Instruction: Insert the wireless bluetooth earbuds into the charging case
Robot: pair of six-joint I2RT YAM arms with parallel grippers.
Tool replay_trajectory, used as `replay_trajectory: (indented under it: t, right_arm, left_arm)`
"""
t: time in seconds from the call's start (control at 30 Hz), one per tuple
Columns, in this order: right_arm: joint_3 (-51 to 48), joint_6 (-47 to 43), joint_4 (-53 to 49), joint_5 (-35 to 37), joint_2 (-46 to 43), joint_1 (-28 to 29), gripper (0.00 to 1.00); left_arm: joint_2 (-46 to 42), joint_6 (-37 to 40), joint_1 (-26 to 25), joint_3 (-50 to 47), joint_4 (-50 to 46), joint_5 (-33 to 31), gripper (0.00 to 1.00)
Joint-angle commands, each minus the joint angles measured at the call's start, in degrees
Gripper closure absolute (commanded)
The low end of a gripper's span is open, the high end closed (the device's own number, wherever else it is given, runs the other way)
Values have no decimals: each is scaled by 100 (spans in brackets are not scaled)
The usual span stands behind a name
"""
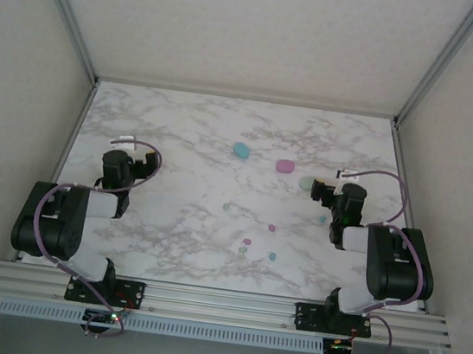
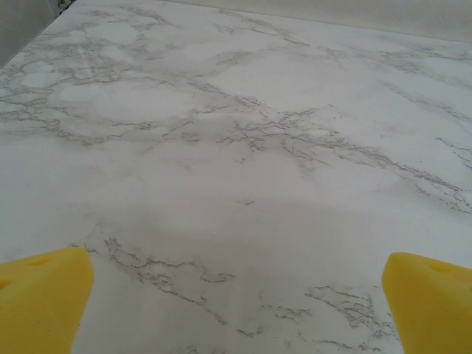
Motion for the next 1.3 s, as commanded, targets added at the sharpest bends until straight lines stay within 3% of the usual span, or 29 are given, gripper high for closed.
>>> replay_trajectory:
  t: [0.0, 0.27, 0.37, 0.5, 0.63, 0.73, 0.83, 1.0, 1.1, 1.27]
  right_arm:
    - [48, 21, 118, -72, 13, -27, 1]
    - [52, 4, 93, -103, 5, -22, 1]
    - [195, -68, -307, -297, -152, -25, 2]
    - [962, -18, -1927, -377, -557, -21, 3]
    - [1677, 233, -3410, -557, -753, -28, 4]
    - [2362, 117, -4424, -1366, -681, -21, 9]
    - [3073, -102, -5279, -2301, -451, -21, 15]
    - [3984, -685, -6252, -2988, 89, 75, 24]
    - [4483, -1186, -6811, -2884, 581, 217, 30]
    - [5435, -2298, -7931, -2627, 1547, 539, 35]
  left_arm:
    - [52, 27, 49, -11, 111, 81, 0]
    - [-6, 34, 48, -13, 82, 87, 0]
    - [-486, -74, 58, 133, -563, -112, 0]
    - [-1183, -320, 112, 214, -1340, -332, 0]
    - [-1673, -1021, 127, 700, -2582, -1117, 0]
    - [-1849, -1554, 145, 1395, -3903, -1108, 0]
    - [-1916, -1920, 178, 1589, -4202, -460, 0]
    - [-1858, -2335, 180, 1702, -4032, 1228, 0]
    - [-1763, -2458, 116, 1740, -3947, 1930, 1]
    - [-1849, -2268, -2, 1773, -4138, 2369, 2]
